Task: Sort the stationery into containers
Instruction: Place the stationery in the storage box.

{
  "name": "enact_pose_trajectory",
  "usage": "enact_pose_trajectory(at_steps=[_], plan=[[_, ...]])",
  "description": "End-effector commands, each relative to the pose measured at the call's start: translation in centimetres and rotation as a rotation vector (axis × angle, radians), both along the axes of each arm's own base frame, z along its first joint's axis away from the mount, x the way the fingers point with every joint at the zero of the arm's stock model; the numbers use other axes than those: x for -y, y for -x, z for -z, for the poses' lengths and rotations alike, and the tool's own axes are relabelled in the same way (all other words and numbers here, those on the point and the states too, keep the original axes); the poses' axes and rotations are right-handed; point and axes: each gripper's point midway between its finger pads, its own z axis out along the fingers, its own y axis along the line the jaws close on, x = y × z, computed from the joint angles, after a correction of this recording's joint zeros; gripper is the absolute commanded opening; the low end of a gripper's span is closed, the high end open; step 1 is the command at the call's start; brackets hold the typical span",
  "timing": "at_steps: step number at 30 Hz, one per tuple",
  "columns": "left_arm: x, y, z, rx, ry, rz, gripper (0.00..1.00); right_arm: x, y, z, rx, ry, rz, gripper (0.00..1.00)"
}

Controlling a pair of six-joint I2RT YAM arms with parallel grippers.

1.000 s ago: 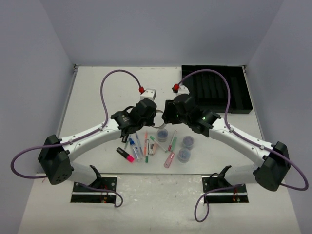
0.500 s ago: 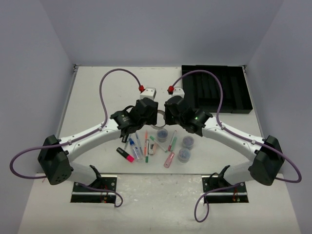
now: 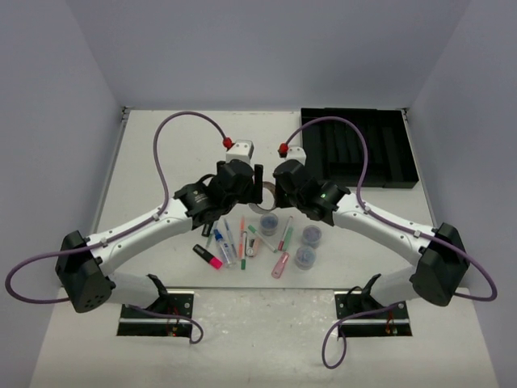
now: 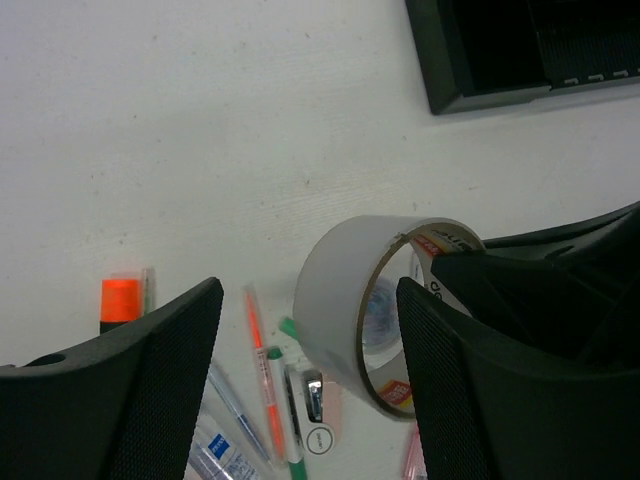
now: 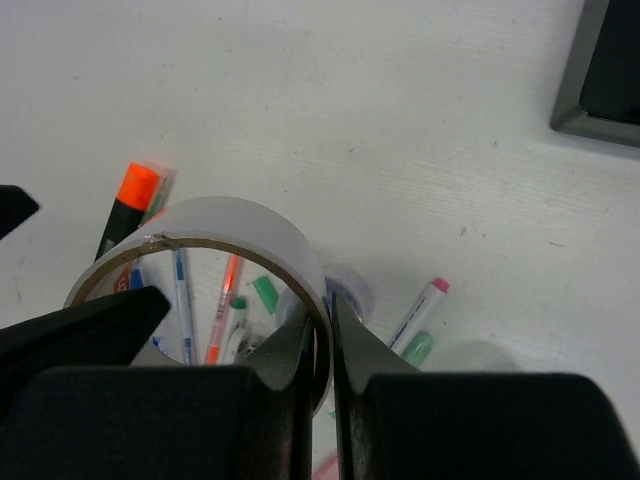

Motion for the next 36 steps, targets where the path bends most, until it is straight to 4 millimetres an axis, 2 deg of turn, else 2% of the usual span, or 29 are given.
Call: enact_pose_trajectory(at_steps=[1, 5, 8, 12, 15, 18, 20, 22, 23, 24, 25, 26, 29, 30, 32, 35, 36], plan=[[-1.5, 0.1, -6.3, 0.127, 0.113, -0.051, 0.75, 0.6, -1.3, -0.8, 0.040, 0.014, 0.054, 0.00], [-0.6, 2.1, -8.9, 0.160, 0.227, 0.067, 0.80, 0.5, -1.4, -0.1, 0.015, 0.037, 0.050, 0.00], [-1.4, 3.6, -11.7, 0.213, 0.309, 0.107, 0.83, 0.9, -1.7, 0.2, 0.019, 0.052, 0.070, 0.00], [-5.8, 4.2, -13.2, 0.256, 0.271, -0.020, 0.87, 2.8, -2.9, -0.4, 0.031, 0.052, 0.116, 0.00], [-9.4, 5.6, -13.7, 0.266, 0.210, -0.078, 0.88, 5.4, -4.5, -0.2, 0.017, 0.068, 0.165, 0.00], [-12.1, 6.7, -13.5, 0.274, 0.154, -0.105, 0.92, 8.5, -6.3, -0.3, 0.014, 0.090, 0.237, 0.00], [-14.3, 7.6, -12.8, 0.267, 0.097, -0.142, 0.98, 10.6, -7.9, -0.8, 0.014, 0.088, 0.283, 0.00], [-16.7, 7.9, -12.5, 0.275, 0.036, -0.217, 1.00, 11.7, -9.2, -1.0, 0.010, 0.086, 0.306, 0.00], [-17.0, 8.1, -12.2, 0.268, 0.028, -0.218, 1.00, 12.2, -10.0, -1.1, 0.011, 0.092, 0.316, 0.00], [-18.0, 8.3, -11.9, 0.269, -0.001, -0.241, 1.00, 12.6, -11.3, -1.7, 0.020, 0.096, 0.330, 0.00], [-18.7, 8.6, -11.6, 0.271, -0.019, -0.253, 1.00, 13.3, -12.4, -1.4, 0.009, 0.115, 0.346, 0.00], [-19.1, 8.8, -11.5, 0.274, -0.025, -0.255, 1.00, 14.0, -13.3, -0.6, -0.012, 0.136, 0.361, 0.00], [-19.8, 9.3, -10.8, 0.292, -0.013, -0.256, 1.00, 15.3, -16.4, 0.0, -0.031, 0.152, 0.391, 0.00], [-19.7, 9.5, -10.2, 0.288, -0.014, -0.242, 1.00, 15.3, -17.3, -0.5, -0.024, 0.147, 0.393, 0.00], [-19.7, 9.7, -10.0, 0.302, 0.015, -0.229, 1.00, 15.7, -18.7, -0.5, -0.026, 0.166, 0.401, 0.00], [-19.6, 9.8, -9.2, 0.315, 0.039, -0.221, 1.00, 16.6, -20.0, 1.3, -0.068, 0.240, 0.409, 0.00], [-19.6, 9.9, -8.7, 0.314, 0.039, -0.217, 1.00, 16.7, -20.8, 0.7, -0.053, 0.241, 0.413, 0.00]])
